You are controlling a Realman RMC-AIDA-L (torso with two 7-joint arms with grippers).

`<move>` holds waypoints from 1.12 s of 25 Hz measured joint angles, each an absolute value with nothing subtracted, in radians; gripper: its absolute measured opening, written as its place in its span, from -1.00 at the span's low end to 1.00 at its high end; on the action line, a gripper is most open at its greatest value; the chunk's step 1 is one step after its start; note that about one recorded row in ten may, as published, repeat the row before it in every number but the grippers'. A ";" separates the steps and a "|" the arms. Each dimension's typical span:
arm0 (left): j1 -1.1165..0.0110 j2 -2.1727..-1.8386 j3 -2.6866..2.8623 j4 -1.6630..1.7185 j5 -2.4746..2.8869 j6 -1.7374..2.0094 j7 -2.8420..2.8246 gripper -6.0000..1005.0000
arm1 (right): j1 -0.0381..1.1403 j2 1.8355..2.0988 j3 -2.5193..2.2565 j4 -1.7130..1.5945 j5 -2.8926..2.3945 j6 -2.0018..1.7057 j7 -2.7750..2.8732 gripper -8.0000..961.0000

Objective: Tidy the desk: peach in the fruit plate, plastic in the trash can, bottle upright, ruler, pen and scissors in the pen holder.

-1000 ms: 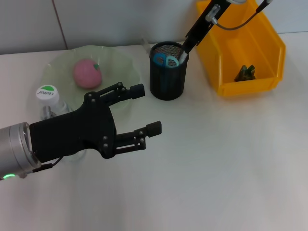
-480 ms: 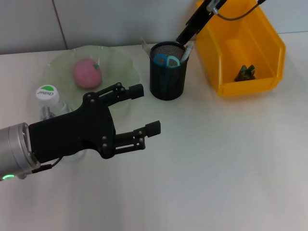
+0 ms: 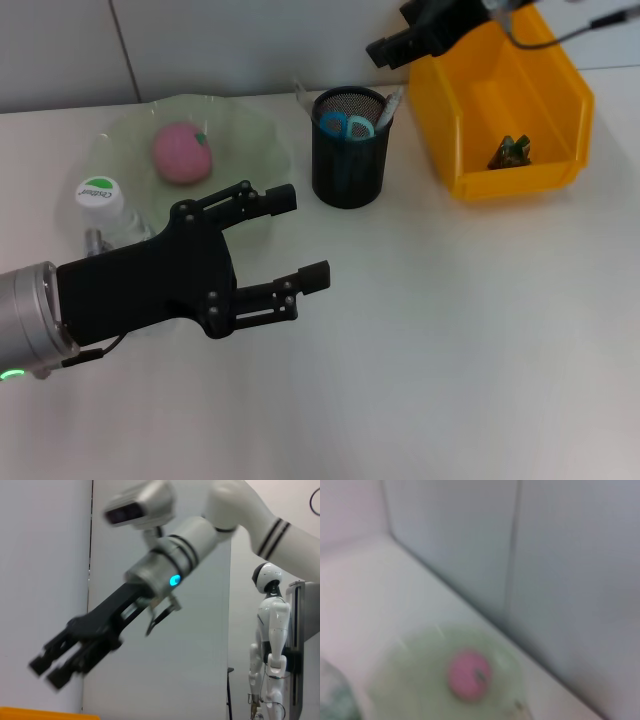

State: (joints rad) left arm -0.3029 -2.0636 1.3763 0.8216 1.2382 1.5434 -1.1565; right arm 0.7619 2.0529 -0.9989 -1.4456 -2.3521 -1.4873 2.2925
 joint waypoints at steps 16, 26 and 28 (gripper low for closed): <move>-0.309 -2.047 1.363 0.805 1.290 1.542 -1.214 0.62 | 0.353 2.012 -0.769 -0.970 -1.543 -1.818 1.692 0.40; -0.344 -2.050 1.311 0.762 1.419 1.547 -1.243 0.62 | 0.344 1.970 -0.746 -0.648 -1.718 -1.852 1.399 0.64; -0.353 -2.044 1.310 0.747 1.425 1.548 -1.243 0.62 | 0.346 1.969 -0.746 -0.642 -1.741 -1.843 1.382 0.63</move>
State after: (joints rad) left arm -0.3529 -2.0445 1.3101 0.7474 1.4251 1.5482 -1.2434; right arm 0.3459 1.9692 -0.7457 -0.6422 -1.7409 -1.8429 1.3824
